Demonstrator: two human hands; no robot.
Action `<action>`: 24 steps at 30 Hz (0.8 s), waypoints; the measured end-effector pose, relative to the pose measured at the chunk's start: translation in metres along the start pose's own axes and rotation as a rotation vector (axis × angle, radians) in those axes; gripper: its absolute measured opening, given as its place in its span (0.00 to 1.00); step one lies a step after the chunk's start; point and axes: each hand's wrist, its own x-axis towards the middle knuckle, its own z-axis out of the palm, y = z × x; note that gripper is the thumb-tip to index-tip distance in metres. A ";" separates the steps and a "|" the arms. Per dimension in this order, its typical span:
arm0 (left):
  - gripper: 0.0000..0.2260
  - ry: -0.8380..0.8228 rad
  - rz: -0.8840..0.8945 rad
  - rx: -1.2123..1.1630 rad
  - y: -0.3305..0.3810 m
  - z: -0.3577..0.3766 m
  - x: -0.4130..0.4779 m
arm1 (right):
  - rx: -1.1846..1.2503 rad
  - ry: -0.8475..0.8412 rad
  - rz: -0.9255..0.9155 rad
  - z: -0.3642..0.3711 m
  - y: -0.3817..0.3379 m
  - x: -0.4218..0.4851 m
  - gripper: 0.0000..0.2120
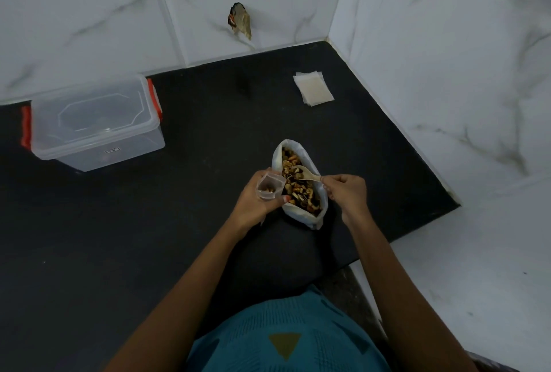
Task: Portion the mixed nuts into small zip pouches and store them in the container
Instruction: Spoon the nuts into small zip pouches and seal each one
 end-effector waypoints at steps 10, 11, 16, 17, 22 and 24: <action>0.28 0.066 0.031 0.075 -0.006 -0.002 0.000 | 0.030 -0.018 0.032 -0.013 -0.003 -0.006 0.02; 0.27 0.075 0.052 0.076 -0.005 -0.002 -0.002 | 0.029 -0.023 0.025 -0.015 -0.003 -0.008 0.03; 0.23 0.109 0.096 0.095 0.001 -0.002 -0.006 | 0.029 -0.083 0.019 -0.024 -0.014 -0.026 0.03; 0.23 0.121 0.110 0.100 0.003 -0.001 -0.008 | 0.035 -0.096 0.009 -0.026 -0.017 -0.032 0.03; 0.23 0.175 0.165 0.107 0.011 0.006 -0.011 | 0.019 -0.178 -0.091 -0.030 -0.031 -0.061 0.03; 0.23 0.195 0.176 0.112 0.013 0.009 -0.013 | -0.016 -0.201 -0.143 -0.028 -0.034 -0.071 0.03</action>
